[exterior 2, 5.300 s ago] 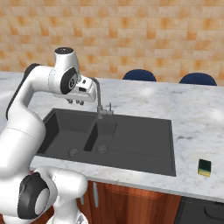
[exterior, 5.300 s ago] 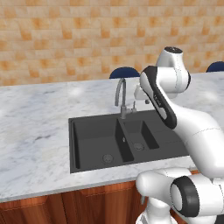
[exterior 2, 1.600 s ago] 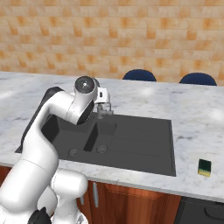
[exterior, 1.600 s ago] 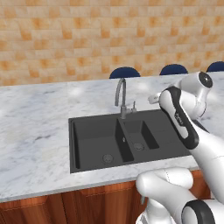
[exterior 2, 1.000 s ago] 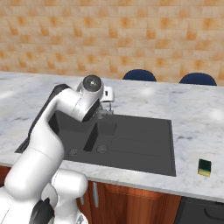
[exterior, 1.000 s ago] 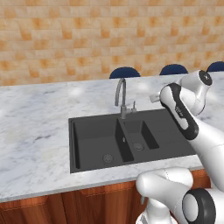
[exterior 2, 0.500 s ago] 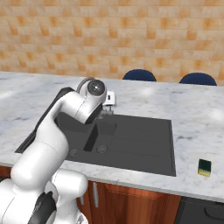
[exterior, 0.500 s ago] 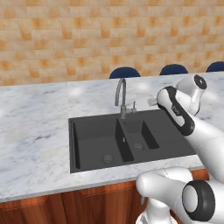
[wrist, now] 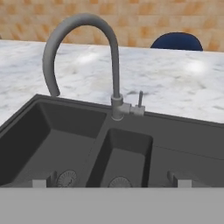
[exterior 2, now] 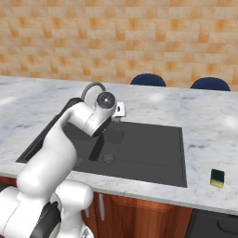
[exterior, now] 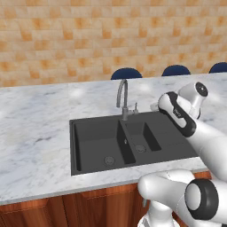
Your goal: Soak the sponge with water for a few seconds and then drop it inside the sink.
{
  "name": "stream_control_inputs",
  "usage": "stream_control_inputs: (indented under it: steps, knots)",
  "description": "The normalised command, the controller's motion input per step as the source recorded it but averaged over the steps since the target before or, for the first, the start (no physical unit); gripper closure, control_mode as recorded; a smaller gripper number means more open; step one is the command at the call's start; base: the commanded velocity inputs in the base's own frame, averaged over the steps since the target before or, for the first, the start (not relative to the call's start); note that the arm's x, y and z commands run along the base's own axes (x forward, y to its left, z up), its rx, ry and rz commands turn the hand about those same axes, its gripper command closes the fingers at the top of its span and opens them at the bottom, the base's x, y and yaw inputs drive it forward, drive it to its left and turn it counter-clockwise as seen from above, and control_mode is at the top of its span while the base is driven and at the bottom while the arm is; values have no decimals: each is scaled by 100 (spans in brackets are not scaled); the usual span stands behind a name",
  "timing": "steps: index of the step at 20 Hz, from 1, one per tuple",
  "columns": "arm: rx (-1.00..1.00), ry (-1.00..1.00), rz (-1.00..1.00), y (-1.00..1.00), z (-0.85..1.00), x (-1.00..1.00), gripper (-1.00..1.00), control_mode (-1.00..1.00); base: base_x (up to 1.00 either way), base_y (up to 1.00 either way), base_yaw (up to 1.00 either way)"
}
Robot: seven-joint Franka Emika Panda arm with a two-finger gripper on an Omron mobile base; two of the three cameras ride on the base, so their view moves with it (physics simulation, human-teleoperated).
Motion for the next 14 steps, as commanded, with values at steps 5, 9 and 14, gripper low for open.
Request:
stream_control_inputs:
  steps: [5,9,14]
  knots:
    - [0,-8,0,-11,-5,1,-100,-100,0,0,0]
    - [0,-10,0,0,0,2,-100,-100,0,0,0]
    - [0,-15,0,0,0,8,-100,-100,0,0,0]
